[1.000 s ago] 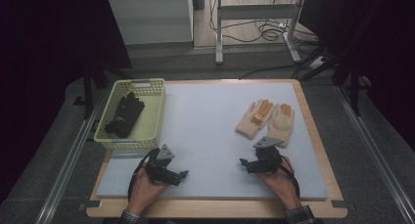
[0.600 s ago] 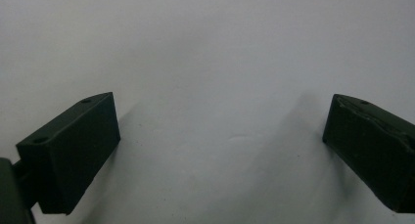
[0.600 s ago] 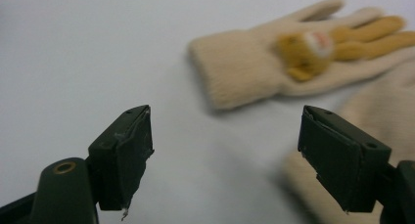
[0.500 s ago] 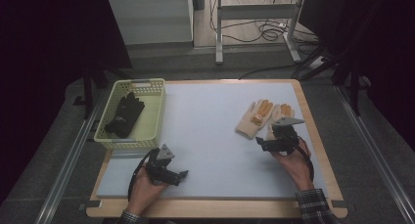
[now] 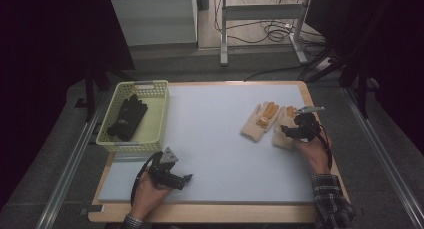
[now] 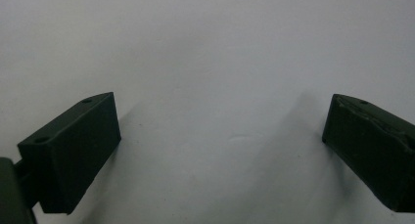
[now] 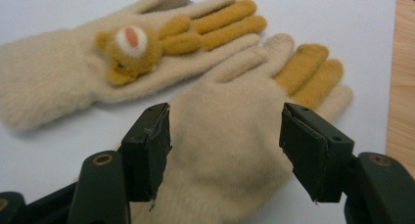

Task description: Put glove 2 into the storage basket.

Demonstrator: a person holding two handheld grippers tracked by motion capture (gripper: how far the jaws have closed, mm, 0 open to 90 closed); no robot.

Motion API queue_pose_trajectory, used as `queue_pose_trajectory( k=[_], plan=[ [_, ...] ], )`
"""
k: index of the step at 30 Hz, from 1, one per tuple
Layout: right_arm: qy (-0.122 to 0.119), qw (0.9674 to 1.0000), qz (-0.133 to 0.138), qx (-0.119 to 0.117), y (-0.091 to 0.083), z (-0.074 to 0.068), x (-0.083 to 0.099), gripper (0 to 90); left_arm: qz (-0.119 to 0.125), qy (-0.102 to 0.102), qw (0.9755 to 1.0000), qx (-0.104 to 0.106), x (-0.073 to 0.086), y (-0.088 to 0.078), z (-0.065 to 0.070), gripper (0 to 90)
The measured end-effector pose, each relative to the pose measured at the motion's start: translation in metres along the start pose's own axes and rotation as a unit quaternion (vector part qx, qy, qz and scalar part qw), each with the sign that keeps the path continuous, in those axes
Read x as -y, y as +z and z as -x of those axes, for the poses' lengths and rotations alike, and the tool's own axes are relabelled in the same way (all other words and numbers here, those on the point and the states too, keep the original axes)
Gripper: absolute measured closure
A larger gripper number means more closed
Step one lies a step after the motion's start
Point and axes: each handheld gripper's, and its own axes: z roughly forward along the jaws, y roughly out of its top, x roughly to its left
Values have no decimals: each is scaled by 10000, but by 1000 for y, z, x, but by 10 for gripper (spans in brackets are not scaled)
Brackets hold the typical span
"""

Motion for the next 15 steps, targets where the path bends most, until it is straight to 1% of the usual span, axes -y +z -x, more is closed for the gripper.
queue_pose_trajectory(
  k=[2, 4, 6, 9, 10, 11, 12, 14, 15],
  plan=[
    [1, 10000, -6, 9, 2, 1, 0, 343, 1, 3, 10000, -1, 0, 0, 0, 8],
    [-15, 10000, -69, 5, 12, 1, 0, 304, 1, -13, 10000, 0, 0, 0, 0, 8],
    [-102, 9996, -213, 135, 21, 1, 1, 279, 2, -11, 10000, 0, 0, 0, 0, 8],
    [-6, 9996, -268, 95, 29, 3, 5, 288, 2, -12, 10000, 0, 0, 0, 0, 8],
    [166, 9997, -194, -38, 30, 6, 8, 349, 3, -12, 10000, -1, 0, 0, 0, 8],
    [308, 9993, -144, -129, 29, 7, 9, 388, 3, -12, 10000, -1, 0, 0, 0, 8],
    [308, 9994, -96, -136, 28, 8, 11, 468, 2, -12, 10000, -1, 0, 0, 0, 8],
    [310, 9994, -90, -126, 26, 8, 12, 549, 2, -13, 10000, 0, 0, 0, 0, 8],
    [310, 9994, -117, -83, 25, 7, 12, 570, 2, -12, 10000, -1, 0, 0, 0, 8]
  ],
)
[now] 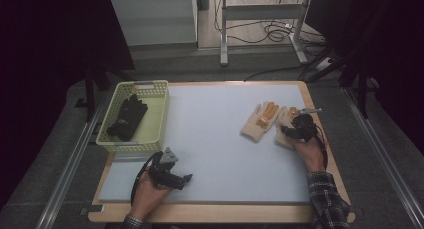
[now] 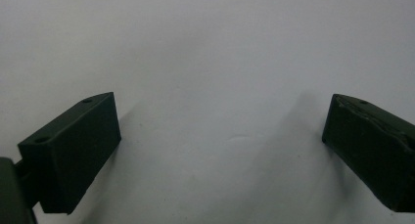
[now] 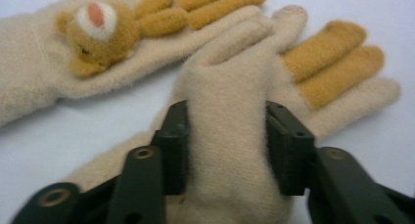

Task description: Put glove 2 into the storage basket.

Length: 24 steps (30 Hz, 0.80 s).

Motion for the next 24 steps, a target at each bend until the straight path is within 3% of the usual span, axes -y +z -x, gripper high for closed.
queue_pose_trajectory(
  k=[8, 12, 17, 24],
  plan=[
    [2, 9999, 71, 146, -6, -3, 1, 611, 5, 10, 10000, 1, 0, 0, 0, 9],
    [-55, 9997, 189, 143, -18, -7, 0, 610, 3, -2, 10000, 2, 0, 0, 0, 9],
    [-114, 9993, 345, 27, -33, -14, 0, 608, 2, -4, 10000, 1, 0, 0, 0, 9],
    [-255, 9978, 576, -223, -56, -36, -3, 606, 2, 7, 10000, -2, 0, 0, 0, 9]
  ],
)
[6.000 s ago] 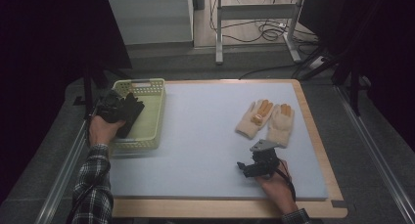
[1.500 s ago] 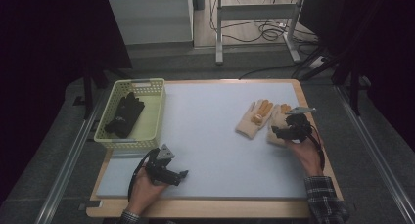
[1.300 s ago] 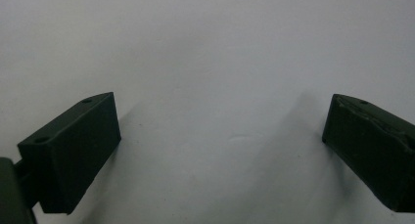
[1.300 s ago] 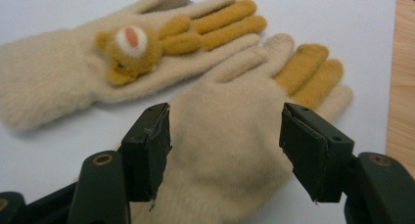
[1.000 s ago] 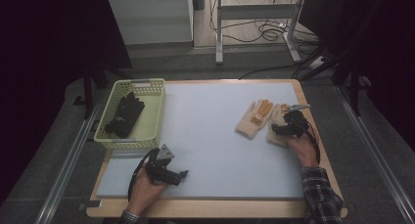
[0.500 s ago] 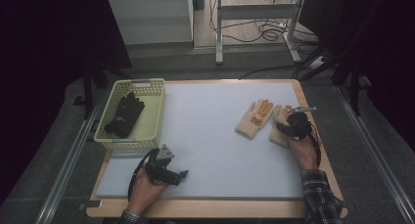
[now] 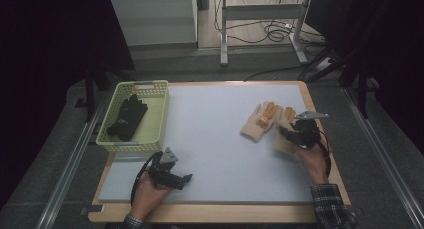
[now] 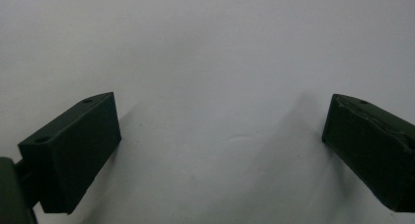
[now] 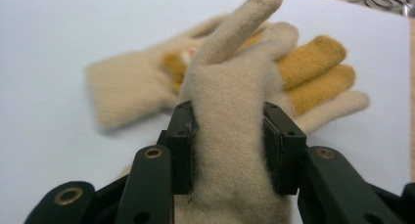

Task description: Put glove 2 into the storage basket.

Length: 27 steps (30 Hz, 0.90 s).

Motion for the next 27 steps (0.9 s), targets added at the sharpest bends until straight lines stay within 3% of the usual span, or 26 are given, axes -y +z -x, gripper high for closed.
queue_pose_trajectory(
  k=[7, 11, 12, 13, 15, 16, 19, 23, 24, 27],
  plan=[
    [-243, 9987, 158, -425, -15, -39, -12, 604, -3, -7, 10000, -1, 0, 0, 0, 9],
    [-337, 9963, 260, -741, -17, -62, -21, 603, -3, -5, 10000, -2, 0, 0, 0, 9],
    [-337, 9963, 260, -741, -17, -62, -21, 603, -3, -5, 10000, -2, 0, 0, 0, 9],
    [-438, 9949, 273, -863, -16, -76, -25, 602, 0, -11, 10000, -1, 0, 0, 0, 9],
    [-477, 9943, 269, -910, -15, -81, -26, 603, 6, -15, 10000, -8, 0, 0, 0, 9],
    [-606, 9921, 264, -1070, -12, -100, -30, 602, -3, 6, 10000, -10, 0, 0, 0, 9],
    [-739, 9892, 236, -1243, -4, -120, -34, 601, 6, -8, 10000, -9, 0, 0, 0, 9],
    [-794, 9870, 189, -1382, 5, -137, -36, 600, 9, 3, 10000, -9, 0, 0, 0, 9],
    [-846, 9852, 142, -1483, 14, -149, -37, 598, 8, -9, 10000, -8, 0, 0, 0, 9],
    [-907, 9838, 92, -1545, 22, -159, -35, 597, 8, 4, 10000, -10, 0, 0, 0, 9]
  ],
)
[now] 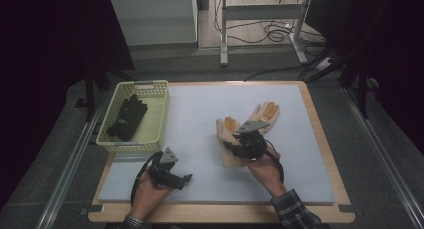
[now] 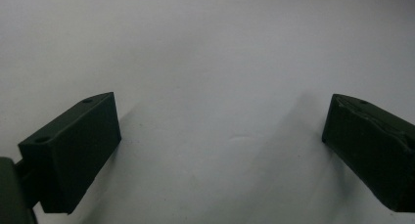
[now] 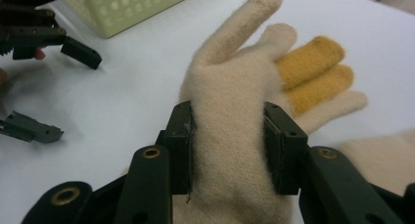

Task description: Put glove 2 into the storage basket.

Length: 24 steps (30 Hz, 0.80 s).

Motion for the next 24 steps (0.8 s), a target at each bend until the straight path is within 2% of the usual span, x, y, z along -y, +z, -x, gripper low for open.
queue_pose_trajectory(
  k=[2, 5, 6, 9, 10, 11, 12, 13, 15, 16, 17, 18, 21, 24],
  plan=[
    [-61, 9999, -115, -44, 15, -9, 3, 594, 1, -14, 10000, 2, 0, 0, 0, 9],
    [-100, 9997, -189, -65, 23, -14, 6, 590, 0, -14, 10000, 2, 0, 0, 0, 9],
    [-152, 9995, -289, -31, 33, -17, 12, 577, -8, 7, 10000, 3, 0, 0, 0, 9],
    [-169, 9992, -367, 4, 39, -19, 17, 536, -7, 6, 10000, 4, 0, 0, 0, 9],
    [-178, 9985, -520, -81, 47, -20, 23, 439, -9, 6, 10000, 5, 0, 0, 0, 9],
    [-163, 9982, -563, -130, 49, -21, 24, 396, -9, 7, 10000, 5, 0, 0, 0, 9],
    [-163, 9982, -563, -130, 49, -21, 24, 396, -9, 7, 10000, 5, 0, 0, 0, 9],
    [-175, 9976, -646, -194, 50, -21, 24, 328, -8, -6, 10000, 6, 0, 0, 0, 9],
    [-174, 9978, -602, -221, 48, -21, 24, 316, -8, 7, 10000, 4, 0, 0, 0, 9],
    [-150, 9983, -484, -287, 40, -19, 19, 302, -8, 7, 10000, 4, 0, 0, 0, 9],
    [-150, 9983, -484, -287, 40, -19, 19, 302, -10, 9, 10000, 5, 0, 0, 0, 9],
    [-197, 9986, -417, -248, 31, -17, 15, 302, -10, -4, 10000, 5, 0, 0, 0, 9],
    [-284, 9986, -396, -183, 19, -12, 14, 311, -10, 11, 10000, 3, 0, 0, 0, 9],
    [-257, 9987, -427, -132, 9, -5, 21, 459, -10, 14, 10000, 1, 0, 0, 0, 9]
  ],
)
